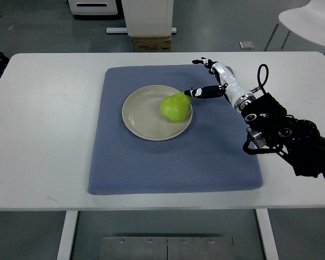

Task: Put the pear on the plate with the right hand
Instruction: 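Open the right hand, releasing the pear on the plate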

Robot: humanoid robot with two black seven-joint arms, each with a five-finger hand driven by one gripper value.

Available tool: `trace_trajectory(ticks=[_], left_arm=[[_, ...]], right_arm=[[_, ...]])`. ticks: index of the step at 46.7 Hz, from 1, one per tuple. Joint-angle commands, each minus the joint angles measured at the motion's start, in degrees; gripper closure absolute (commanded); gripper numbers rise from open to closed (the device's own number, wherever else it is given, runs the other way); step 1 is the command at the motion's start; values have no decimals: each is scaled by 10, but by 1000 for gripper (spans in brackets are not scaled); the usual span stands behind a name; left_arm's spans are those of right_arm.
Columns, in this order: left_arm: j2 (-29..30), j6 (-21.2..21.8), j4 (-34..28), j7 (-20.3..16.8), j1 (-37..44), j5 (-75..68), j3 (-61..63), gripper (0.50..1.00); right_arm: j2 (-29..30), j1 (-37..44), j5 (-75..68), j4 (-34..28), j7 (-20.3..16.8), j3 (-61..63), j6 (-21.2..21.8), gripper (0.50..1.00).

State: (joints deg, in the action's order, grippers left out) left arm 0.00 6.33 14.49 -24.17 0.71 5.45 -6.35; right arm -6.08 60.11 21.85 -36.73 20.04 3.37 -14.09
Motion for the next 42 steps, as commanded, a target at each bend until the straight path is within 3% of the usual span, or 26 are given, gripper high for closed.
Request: trace_trajectory(ticks=[1,17,35,42], left_arm=[[0,0,0,0,0,0,0,500],[0,0,0,0,0,0,0,500],[0,0,0,0,0,0,0,500],[0,0,0,0,0,0,0,500]], right_arm=[[-3,-4,-22,4,-1,21,2,500],[-30,-11,-100,4,-7,123,97,500],[-39,-56,-190,9,-114,256,151,500],[-38,-67,-226,39,-128,273,178,500]])
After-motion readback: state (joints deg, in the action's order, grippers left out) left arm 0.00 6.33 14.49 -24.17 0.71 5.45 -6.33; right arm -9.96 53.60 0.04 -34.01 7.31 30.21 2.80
